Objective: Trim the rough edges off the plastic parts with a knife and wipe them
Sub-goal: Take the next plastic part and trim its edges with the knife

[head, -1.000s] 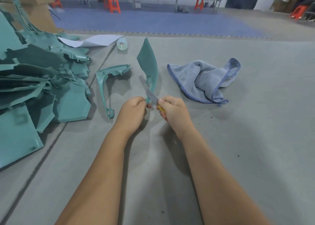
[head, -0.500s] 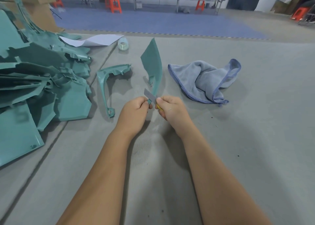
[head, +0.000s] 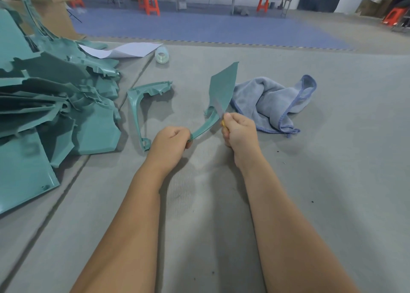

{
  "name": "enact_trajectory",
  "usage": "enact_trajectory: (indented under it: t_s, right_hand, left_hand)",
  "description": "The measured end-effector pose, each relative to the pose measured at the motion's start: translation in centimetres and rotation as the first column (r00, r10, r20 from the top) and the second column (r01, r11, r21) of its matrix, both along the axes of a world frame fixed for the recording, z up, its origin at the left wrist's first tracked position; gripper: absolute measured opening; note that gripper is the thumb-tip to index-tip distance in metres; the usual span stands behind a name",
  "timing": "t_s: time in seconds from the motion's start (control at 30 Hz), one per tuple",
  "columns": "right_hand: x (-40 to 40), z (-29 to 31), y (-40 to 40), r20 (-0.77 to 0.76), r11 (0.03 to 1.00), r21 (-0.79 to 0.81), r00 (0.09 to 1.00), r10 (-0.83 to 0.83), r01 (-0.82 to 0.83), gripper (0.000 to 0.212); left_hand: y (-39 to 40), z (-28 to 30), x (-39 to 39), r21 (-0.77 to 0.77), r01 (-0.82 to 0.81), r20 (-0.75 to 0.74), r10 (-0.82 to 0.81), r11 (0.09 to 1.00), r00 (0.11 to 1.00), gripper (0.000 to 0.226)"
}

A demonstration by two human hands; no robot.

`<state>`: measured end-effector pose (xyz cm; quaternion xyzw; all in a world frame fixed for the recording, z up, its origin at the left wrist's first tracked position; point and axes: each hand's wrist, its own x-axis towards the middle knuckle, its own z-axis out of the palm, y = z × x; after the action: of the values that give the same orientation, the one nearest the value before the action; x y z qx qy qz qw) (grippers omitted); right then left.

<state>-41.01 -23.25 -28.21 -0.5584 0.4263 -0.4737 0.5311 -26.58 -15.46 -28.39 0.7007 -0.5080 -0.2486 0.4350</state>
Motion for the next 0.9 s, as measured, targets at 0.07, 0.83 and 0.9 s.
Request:
enact_trajectory:
  t_s: [0.07, 0.83, 0.9]
  right_hand:
    - [-0.3, 0.2, 0.1, 0.069, 1.000, 0.020, 0.997, -0.017, 0.016, 0.031]
    - [-0.5, 2.3, 1.3, -0.445, 0.960, -0.202, 0.891, 0.087, -0.194, 0.038]
    - [-0.9, 2.4, 0.6, -0.411, 0.957, -0.277, 0.911, -0.036, -0.087, 0.035]
  left_hand:
    - [0.2, 0.2, 0.1, 0.007, 0.016, -0.014, -0.016, 1.000, 1.000, 0.023]
    - [0.3, 0.1, 1.4, -0.006, -0.011, -0.094, 0.011, 1.000, 0.995, 0.019]
    - [0.5, 0.1, 1.6, 0.004, 0.007, -0.038, -0.007, 1.000, 0.999, 0.021]
